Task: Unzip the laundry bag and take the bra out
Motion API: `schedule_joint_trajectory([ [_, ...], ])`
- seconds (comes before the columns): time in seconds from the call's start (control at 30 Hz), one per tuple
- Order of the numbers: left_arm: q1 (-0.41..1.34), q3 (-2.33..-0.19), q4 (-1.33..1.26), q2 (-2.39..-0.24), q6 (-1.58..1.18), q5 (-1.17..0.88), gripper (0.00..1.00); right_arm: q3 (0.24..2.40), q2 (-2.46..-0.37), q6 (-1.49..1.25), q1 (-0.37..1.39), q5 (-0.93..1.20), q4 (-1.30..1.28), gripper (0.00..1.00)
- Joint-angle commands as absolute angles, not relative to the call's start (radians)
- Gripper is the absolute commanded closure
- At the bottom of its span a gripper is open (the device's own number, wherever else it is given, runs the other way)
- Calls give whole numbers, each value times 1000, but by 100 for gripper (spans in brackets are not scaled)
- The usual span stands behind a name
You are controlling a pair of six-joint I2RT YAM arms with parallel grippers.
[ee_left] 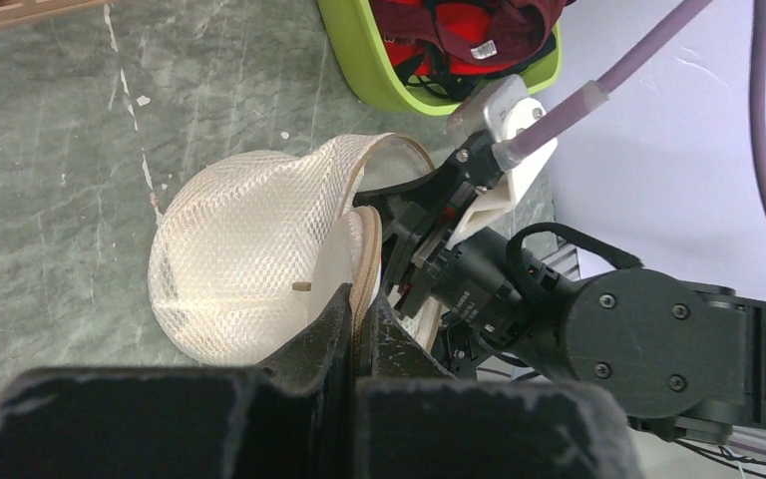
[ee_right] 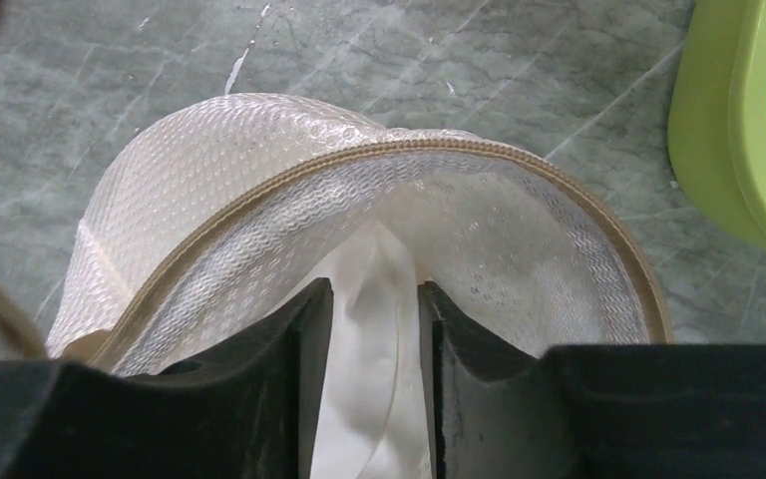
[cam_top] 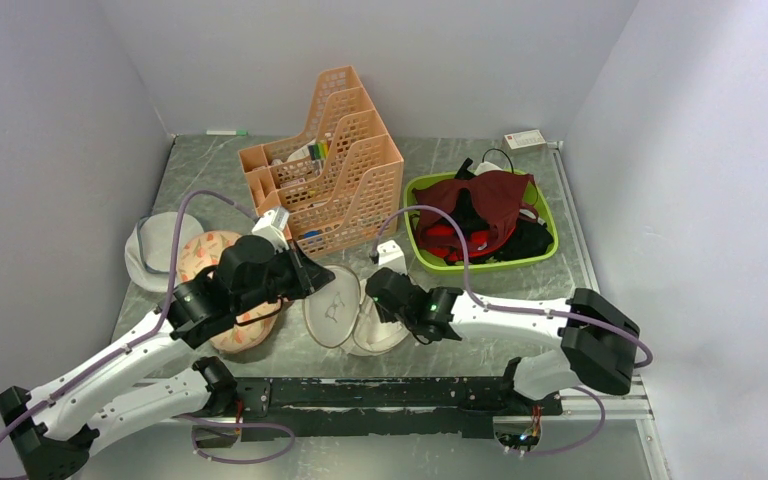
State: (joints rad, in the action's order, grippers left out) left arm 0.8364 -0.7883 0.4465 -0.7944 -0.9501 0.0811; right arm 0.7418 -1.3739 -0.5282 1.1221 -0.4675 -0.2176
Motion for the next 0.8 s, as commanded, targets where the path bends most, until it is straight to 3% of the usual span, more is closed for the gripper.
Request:
schedule_joint_trajectory([
  [0.0, 830, -802, 446, -775, -943, 72, 93, 731, -1424, -528, 1120, -526, -183, 62],
  [0.07, 831, -803, 449, -772, -944, 74, 93, 744, -1451, -525, 1120, -518, -181, 68],
  [0.23, 831, -798, 456, -771, -943, 98, 93, 761, -1425, -532, 1122, -451, -165, 100],
  [0.5, 830, -801, 447, -773, -944, 103, 93, 806, -1166, -568, 1120, -130, -127, 100],
  [0.77, 831, -805, 445, -778, -944, 90, 93, 854, -995, -660, 1117, -62, 1, 100],
])
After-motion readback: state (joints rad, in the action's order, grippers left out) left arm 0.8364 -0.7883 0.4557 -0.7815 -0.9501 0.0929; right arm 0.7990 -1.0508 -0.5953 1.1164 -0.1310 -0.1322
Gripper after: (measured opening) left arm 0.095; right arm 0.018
